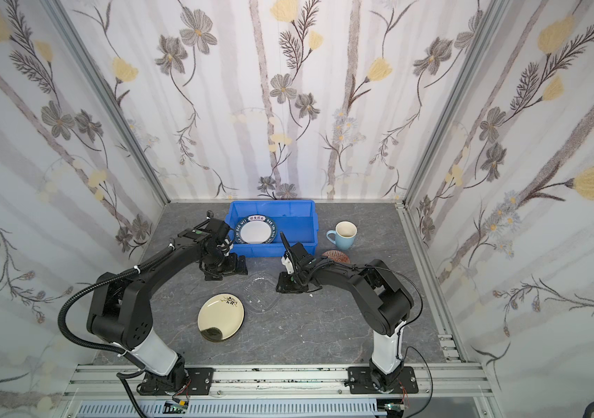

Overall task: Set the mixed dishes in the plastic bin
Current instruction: 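Move both grippers down to the clear glass dish, then grip the clear glass dish edge with the right gripper and lift it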

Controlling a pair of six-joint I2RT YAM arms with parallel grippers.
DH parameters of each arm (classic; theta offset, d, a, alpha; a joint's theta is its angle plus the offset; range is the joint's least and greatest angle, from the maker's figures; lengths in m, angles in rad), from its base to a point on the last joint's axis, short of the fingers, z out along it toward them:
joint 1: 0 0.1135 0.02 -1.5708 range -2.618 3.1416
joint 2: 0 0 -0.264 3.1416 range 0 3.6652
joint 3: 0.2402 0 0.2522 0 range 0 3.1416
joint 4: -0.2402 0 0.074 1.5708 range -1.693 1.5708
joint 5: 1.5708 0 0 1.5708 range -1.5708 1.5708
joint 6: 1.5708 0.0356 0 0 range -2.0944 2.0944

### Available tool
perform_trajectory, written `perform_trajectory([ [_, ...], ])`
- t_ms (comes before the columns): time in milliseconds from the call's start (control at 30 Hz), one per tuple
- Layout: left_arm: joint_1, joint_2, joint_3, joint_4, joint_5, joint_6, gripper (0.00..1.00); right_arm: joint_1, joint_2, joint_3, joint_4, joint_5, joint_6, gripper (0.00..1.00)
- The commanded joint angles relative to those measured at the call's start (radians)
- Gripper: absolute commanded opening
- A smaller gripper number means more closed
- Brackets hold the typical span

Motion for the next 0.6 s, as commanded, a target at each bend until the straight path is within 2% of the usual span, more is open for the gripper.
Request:
perform_trajectory([
  [0, 0.004, 0.011, -0.001, 0.018, 0.022, 0.015, 0.97, 0.001, 0.021, 0.015, -0.004, -0.010, -0.002, 0.38],
  [233, 0.010, 0.008, -0.021, 0.027, 0.026, 0.015, 0.97, 0.005, 0.036, 0.034, -0.007, -0.027, -0.010, 0.36],
  [333, 0.014, -0.004, -0.037, 0.033, 0.028, 0.012, 0.97, 0.006, 0.046, 0.040, -0.018, -0.012, -0.011, 0.27],
  [567, 0.017, -0.027, -0.063, 0.043, 0.029, 0.009, 0.97, 0.005, 0.047, 0.041, -0.031, 0.013, -0.015, 0.16],
])
